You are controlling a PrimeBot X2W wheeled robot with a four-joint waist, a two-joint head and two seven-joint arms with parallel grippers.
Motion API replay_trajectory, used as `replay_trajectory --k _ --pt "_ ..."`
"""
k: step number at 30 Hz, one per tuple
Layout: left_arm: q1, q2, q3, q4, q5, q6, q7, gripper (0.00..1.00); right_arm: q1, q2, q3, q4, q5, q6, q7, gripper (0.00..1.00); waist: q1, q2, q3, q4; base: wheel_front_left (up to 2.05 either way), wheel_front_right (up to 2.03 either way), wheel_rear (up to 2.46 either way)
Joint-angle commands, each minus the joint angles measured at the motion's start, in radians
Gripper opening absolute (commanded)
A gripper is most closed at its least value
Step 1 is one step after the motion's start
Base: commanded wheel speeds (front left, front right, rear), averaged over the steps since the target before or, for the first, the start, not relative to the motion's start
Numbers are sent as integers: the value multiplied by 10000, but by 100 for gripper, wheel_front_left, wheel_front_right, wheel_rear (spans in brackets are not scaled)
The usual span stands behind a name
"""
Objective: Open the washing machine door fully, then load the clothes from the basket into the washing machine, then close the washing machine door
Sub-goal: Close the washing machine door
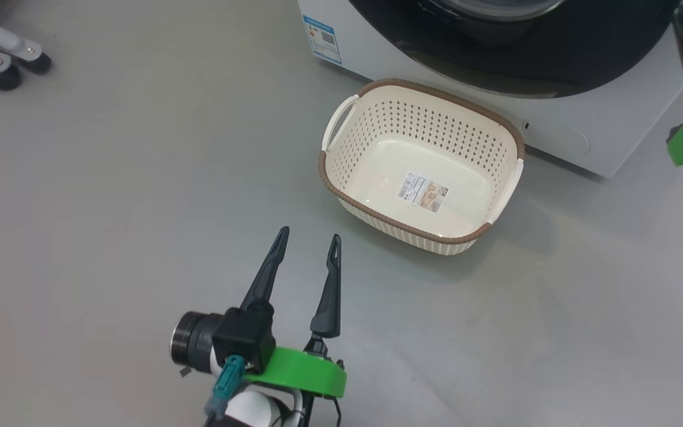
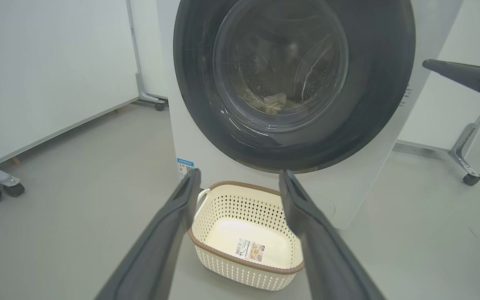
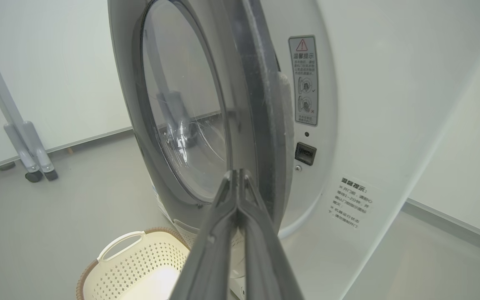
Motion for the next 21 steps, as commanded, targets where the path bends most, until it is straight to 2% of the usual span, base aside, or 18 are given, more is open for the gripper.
replay_trajectory --k 1,11,21 --pt "-290 61 340 -212 -81 -39 -68 100 156 42 133 -433 64 35 -59 0 1 -1 -93 -13 0 0 0" --pt "-215 61 415 -18 -43 -141 -68 100 573 100 86 -980 95 35 171 0 1 -1 -425 -21 0 0 0" --pt "-87 60 577 0 82 -221 -68 100 359 195 125 -603 49 35 278 0 1 -1 -538 4 0 0 0"
